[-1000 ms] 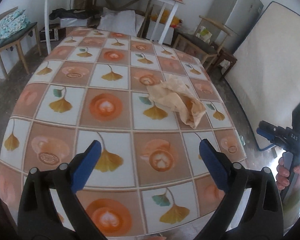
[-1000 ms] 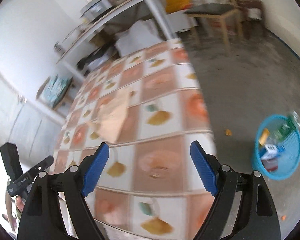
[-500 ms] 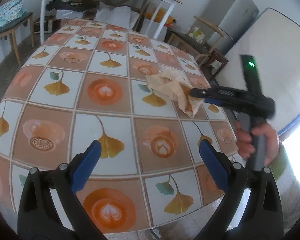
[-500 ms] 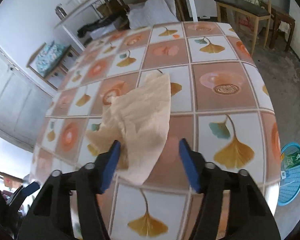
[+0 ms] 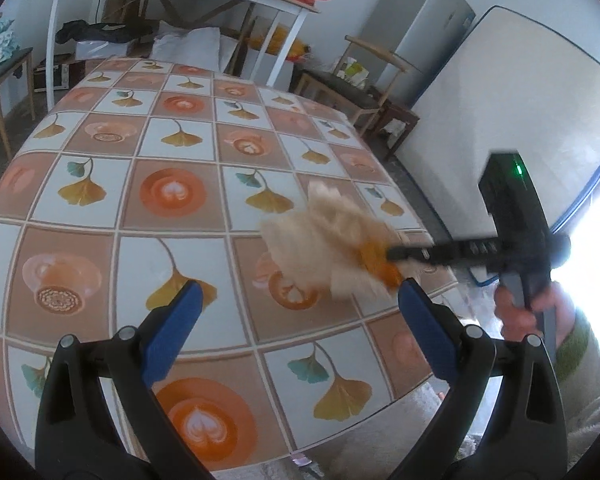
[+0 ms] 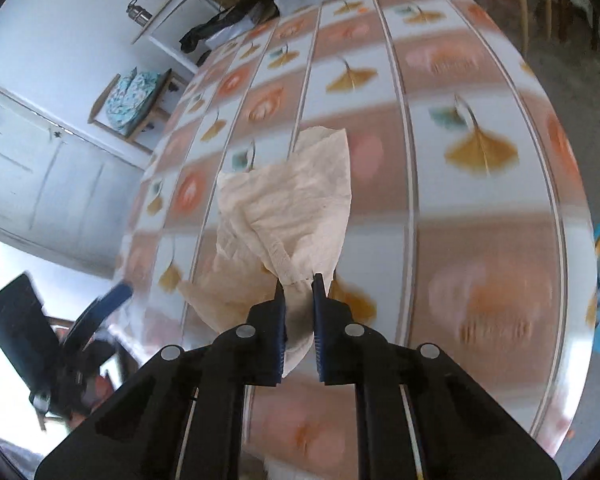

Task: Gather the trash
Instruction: 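Grasp the paper towel with the left gripper while the right gripper grasps the orange peel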

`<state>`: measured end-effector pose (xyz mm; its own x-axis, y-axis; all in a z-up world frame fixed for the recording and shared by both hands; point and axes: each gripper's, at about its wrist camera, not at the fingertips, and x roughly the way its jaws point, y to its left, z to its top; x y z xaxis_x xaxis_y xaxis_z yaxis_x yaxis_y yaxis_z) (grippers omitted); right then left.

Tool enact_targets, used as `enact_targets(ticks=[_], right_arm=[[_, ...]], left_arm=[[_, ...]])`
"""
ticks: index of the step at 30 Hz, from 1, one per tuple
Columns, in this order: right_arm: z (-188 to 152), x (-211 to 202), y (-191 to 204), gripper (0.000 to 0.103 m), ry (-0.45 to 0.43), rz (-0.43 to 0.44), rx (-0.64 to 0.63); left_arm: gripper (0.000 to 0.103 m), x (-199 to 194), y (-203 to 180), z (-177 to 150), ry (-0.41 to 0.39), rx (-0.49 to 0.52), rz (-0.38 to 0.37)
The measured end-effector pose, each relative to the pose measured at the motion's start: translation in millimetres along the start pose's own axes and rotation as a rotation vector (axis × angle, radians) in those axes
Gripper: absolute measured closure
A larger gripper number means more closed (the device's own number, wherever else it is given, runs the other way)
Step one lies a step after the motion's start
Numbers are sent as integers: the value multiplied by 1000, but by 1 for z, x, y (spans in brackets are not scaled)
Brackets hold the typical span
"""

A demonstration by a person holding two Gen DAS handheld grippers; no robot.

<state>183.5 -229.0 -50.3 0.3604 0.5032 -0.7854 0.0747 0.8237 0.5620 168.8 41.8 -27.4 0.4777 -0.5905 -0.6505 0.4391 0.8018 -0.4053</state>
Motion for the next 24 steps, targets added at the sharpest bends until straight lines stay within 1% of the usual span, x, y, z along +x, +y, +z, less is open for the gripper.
enact_targets(ticks=[1, 2, 3, 5, 6, 8, 9, 11, 12, 14, 16, 18, 19, 21, 22, 23, 24], right_arm=[[-8, -3, -5, 91, 16, 42, 32], [-14, -5, -9, 91, 26, 74, 54], [-19, -5, -12, 91, 32, 90, 71], [-29, -4, -19, 91, 48, 113, 107], [-31, -3, -22, 91, 49, 118, 121], [-37, -3, -31, 89, 40, 121, 155], [-39, -4, -34, 88, 34, 114, 169], [-41, -9, -40, 87, 1, 90, 191], [-42, -14, -41, 86, -24, 72, 193], [-42, -23, -41, 81, -70, 22, 187], [-42, -33, -41, 72, -118, -31, 169], [-41, -45, -43, 68, -169, -104, 153], [-41, -52, -43, 68, -208, -182, 136], [-43, -67, -44, 68, -276, -298, 102], [-44, -73, -42, 68, -301, -314, 89], [-46, -81, -40, 68, -330, -307, 60], [-48, -88, -31, 68, -356, -283, 4]], left_arm=[[16, 1, -1, 0, 2, -2, -13], [24, 2, -3, 0, 9, -7, -31], [28, 4, -4, 0, 18, -15, -47], [39, 9, -9, 0, 31, -23, -80], [42, 12, -12, 0, 41, -25, -97], [50, 22, -23, 0, 64, -13, -126], [51, 27, -27, 0, 73, -2, -122], [62, 44, -38, -1, 126, 37, -81], [64, 55, -43, -3, 166, 55, -48], [73, 68, -48, -8, 220, 75, -11], [75, 78, -54, -14, 262, 103, 18], [76, 83, -59, -19, 277, 129, 40], [76, 83, -62, -20, 274, 149, 54], [76, 83, -64, -21, 277, 161, 65], [76, 83, -63, -21, 279, 159, 67], [76, 83, -63, -20, 279, 157, 68], [76, 83, -62, -20, 279, 155, 68]])
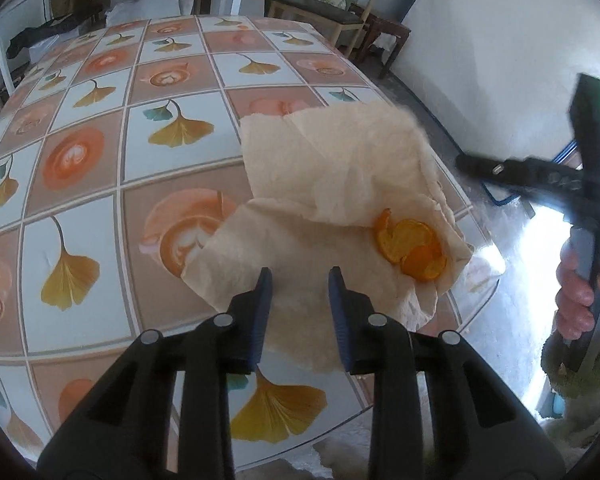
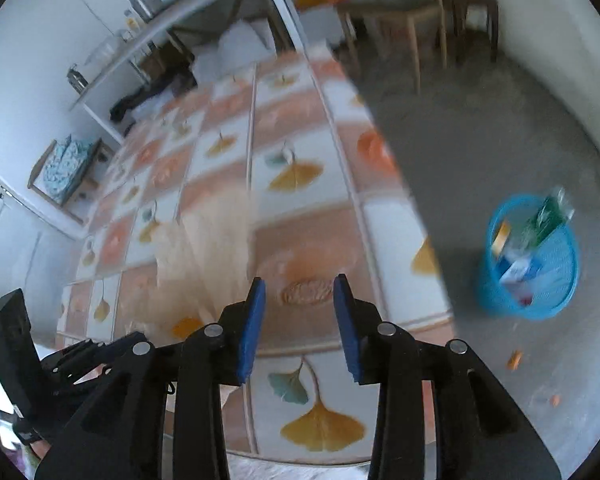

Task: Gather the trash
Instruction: 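Grasp the paper towel with the left gripper while the right gripper grasps the orange peel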

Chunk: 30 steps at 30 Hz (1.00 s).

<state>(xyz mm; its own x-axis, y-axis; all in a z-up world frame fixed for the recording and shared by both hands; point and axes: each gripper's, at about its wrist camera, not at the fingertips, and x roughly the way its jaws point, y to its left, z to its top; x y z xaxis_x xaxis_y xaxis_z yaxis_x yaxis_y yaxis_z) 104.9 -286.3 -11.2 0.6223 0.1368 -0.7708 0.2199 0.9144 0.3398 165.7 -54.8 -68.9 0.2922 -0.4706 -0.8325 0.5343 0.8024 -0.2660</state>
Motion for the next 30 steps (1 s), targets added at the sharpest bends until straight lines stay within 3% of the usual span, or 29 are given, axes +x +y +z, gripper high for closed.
enact_targets(ticks=[4, 7, 12, 20, 23, 30], right_arm=[[-2, -16, 36, 68, -43, 114, -188], [-5, -3, 57, 68, 30, 201, -262], [-19, 18, 68, 68, 175, 308, -257], [-31, 35, 54, 68, 218, 192, -262], [-33, 43, 58, 61, 239, 173, -284], [-36, 46, 63, 60, 211, 111, -334]], left_arm=[[76, -1, 1, -1, -1, -5, 1], [76, -2, 1, -1, -2, -7, 3], [76, -3, 3, -3, 0, -8, 3], [76, -4, 3, -3, 2, -3, 1], [76, -3, 2, -2, 5, 1, 5], [76, -3, 3, -2, 7, 0, 2]])
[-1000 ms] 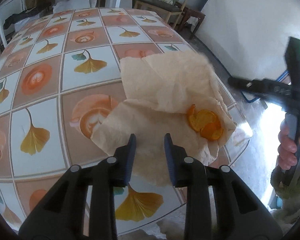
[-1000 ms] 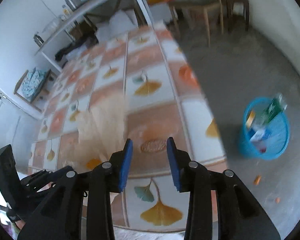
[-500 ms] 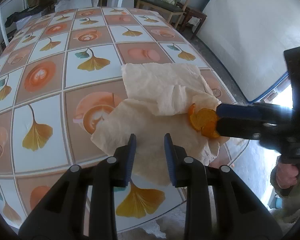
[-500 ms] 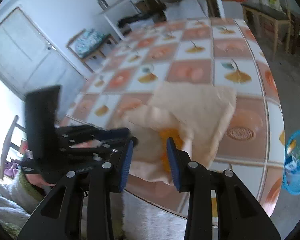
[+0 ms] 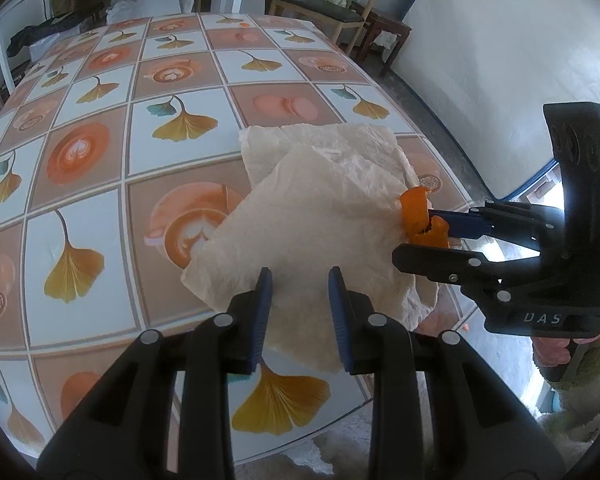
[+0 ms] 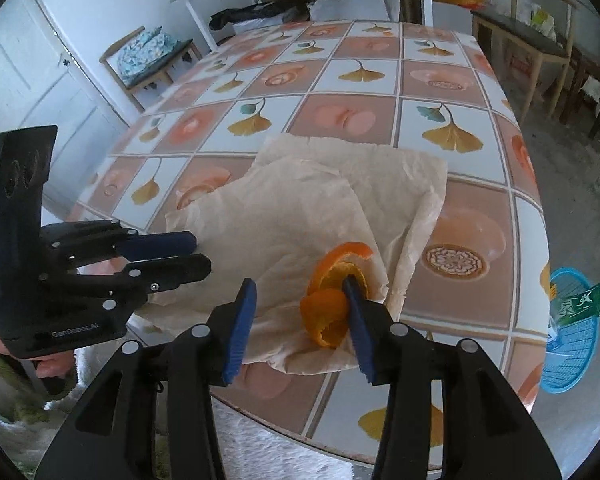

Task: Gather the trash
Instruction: 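Grasp the paper towel with the left gripper while the right gripper grasps the orange peel, then lift the paper towel with the left gripper while the right gripper lifts the orange peel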

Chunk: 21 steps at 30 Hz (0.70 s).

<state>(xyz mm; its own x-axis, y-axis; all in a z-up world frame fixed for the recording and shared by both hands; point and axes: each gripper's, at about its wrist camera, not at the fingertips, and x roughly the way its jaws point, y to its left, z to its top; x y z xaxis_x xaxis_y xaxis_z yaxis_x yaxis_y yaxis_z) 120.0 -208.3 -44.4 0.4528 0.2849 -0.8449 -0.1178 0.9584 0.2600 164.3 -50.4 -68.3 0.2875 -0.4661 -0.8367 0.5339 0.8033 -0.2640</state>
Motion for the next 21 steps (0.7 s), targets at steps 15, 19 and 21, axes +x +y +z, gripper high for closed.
enact_targets(ticks=[15, 19, 21], right_arm=[[4, -36, -43, 94, -123, 272, 263], [6, -51, -59, 94, -192, 409, 350], [6, -55, -66, 94, -220, 476, 390]], left_arm=[[70, -16, 2, -3, -90, -4, -42], [61, -37, -3, -5, -157, 45, -68], [54, -44, -7, -8, -167, 85, -103]])
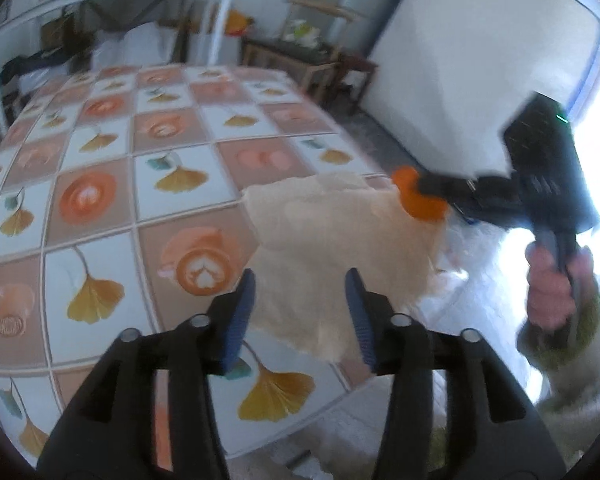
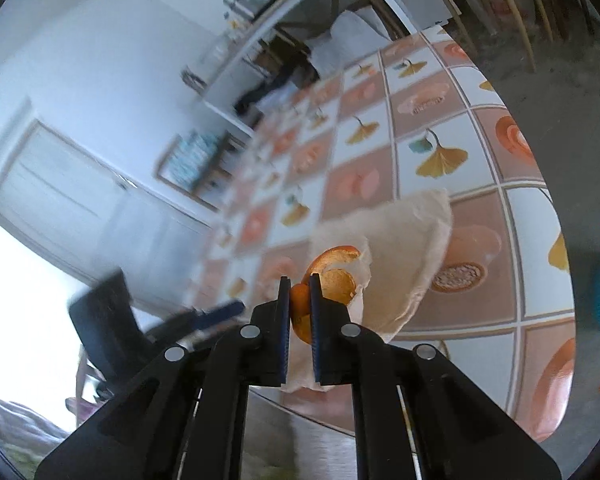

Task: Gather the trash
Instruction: 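Lift the paper towel with the left gripper while the right gripper lifts the orange peel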

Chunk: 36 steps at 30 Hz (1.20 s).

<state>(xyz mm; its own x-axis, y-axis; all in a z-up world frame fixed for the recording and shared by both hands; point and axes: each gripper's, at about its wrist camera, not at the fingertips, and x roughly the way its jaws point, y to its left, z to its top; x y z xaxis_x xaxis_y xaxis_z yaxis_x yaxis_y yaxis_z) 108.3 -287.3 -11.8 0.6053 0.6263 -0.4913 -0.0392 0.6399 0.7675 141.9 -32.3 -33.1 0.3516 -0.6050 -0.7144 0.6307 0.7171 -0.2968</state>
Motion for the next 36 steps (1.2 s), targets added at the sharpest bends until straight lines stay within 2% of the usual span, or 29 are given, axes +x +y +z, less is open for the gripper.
enact_targets(ticks=[2, 4, 6, 9, 10, 12, 13, 14, 15, 17, 19, 22, 24, 29, 33, 35, 36], right_arm=[[2, -2, -5, 94, -14, 23, 32], [4, -1, -12, 94, -17, 25, 60], [3, 2, -20, 94, -14, 29, 95], [1, 5, -29, 94, -9, 43, 134], [1, 5, -32, 94, -10, 58, 154], [0, 4, -37, 94, -13, 79, 178], [1, 4, -38, 94, -15, 89, 187], [1, 3, -39, 94, -19, 96, 195], [0, 1, -41, 94, -24, 101, 201], [1, -4, -43, 94, -42, 103, 206], [1, -10, -45, 94, -60, 104, 210], [2, -17, -48, 94, -78, 97, 214], [2, -20, -49, 94, -86, 86, 210], [6, -19, -48, 94, -84, 84, 189], [5, -10, -42, 94, -62, 86, 170], [5, -5, -40, 94, -49, 88, 170], [4, -4, -38, 94, -45, 86, 165]], left_arm=[[44, -4, -10, -3, 0, 44, -33], [39, -4, -24, -6, 4, 100, -55], [38, 4, -42, -9, 25, 171, -54], [38, 20, -64, -13, 61, 266, 17], [40, 31, -75, -15, 90, 314, 65], [53, 45, -88, -20, 123, 392, 149], [63, 50, -93, -23, 135, 423, 180], [75, 55, -95, -24, 146, 440, 196], [82, 57, -96, -24, 153, 441, 200], [100, 59, -90, -24, 170, 398, 188], [103, 56, -81, -22, 174, 334, 164], [103, 41, -68, -21, 163, 261, 117], [103, 20, -52, -20, 148, 134, -26], [103, -18, -26, -30, 154, -38, -183], [103, -46, -5, -26, 56, -213, -356], [103, -49, 6, -19, 3, -296, -415], [103, -47, 11, -15, -5, -329, -421]])
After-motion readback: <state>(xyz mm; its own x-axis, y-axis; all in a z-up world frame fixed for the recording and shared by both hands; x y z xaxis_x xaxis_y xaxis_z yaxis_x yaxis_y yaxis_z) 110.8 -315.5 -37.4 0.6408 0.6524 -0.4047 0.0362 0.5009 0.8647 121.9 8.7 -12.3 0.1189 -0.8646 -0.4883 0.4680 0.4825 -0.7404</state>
